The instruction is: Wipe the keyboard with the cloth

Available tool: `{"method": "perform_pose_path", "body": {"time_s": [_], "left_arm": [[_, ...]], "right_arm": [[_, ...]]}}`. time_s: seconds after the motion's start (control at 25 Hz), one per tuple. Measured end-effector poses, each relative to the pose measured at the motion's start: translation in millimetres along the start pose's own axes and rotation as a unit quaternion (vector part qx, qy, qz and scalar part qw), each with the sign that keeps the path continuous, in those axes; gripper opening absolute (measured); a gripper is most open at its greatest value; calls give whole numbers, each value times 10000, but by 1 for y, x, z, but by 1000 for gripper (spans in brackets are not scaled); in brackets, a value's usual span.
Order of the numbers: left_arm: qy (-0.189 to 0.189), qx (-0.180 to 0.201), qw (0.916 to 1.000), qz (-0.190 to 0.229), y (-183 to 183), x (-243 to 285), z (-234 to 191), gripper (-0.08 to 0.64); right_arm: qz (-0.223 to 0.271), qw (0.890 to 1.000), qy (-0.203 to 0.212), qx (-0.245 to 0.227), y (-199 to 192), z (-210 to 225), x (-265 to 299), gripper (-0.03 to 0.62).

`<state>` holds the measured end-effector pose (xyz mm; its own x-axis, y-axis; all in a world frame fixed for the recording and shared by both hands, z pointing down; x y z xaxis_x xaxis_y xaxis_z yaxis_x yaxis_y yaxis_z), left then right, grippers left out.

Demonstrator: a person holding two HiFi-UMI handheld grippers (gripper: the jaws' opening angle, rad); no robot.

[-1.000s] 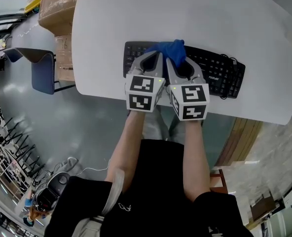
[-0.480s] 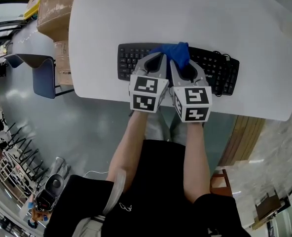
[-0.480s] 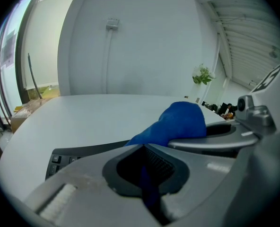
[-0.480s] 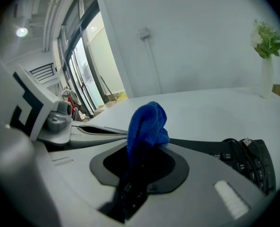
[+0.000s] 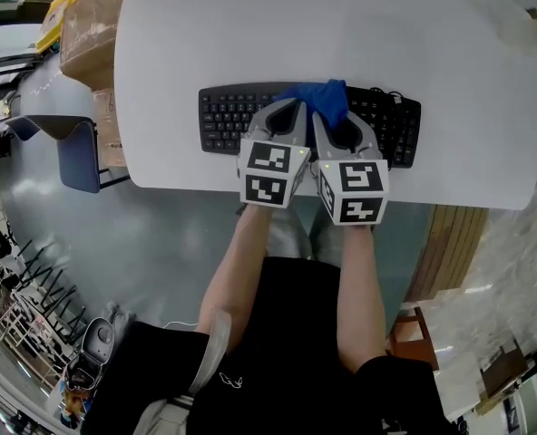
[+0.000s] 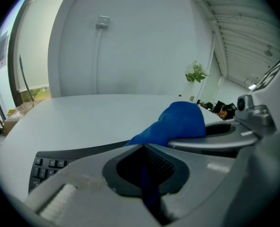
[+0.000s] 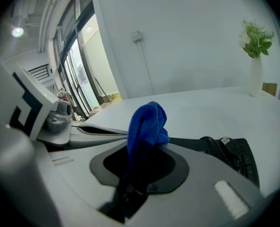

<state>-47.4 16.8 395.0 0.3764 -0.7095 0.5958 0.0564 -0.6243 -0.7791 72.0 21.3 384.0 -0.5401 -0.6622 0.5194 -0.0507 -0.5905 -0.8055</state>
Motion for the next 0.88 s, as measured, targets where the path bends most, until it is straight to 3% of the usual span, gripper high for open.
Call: {"method": "perform_pose_path", "body": {"time_s": [0.88], "left_arm": [[-446,263,9987,-30,10,36,65,-4]], "right_arm": [[40,9985,-548,-12,3,59,-41,92]]}}
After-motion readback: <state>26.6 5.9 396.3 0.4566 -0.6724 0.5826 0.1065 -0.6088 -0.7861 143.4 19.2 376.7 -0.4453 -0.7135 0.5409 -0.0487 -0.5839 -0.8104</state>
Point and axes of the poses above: the fingertips, and each gripper's own axes: x forward along the fingers, z to its right, y out of its top, the point moved 9 cm from there along -x, backward along the fingers, and after that the axes turned 6 degrees about z, right-handed, at the moved point
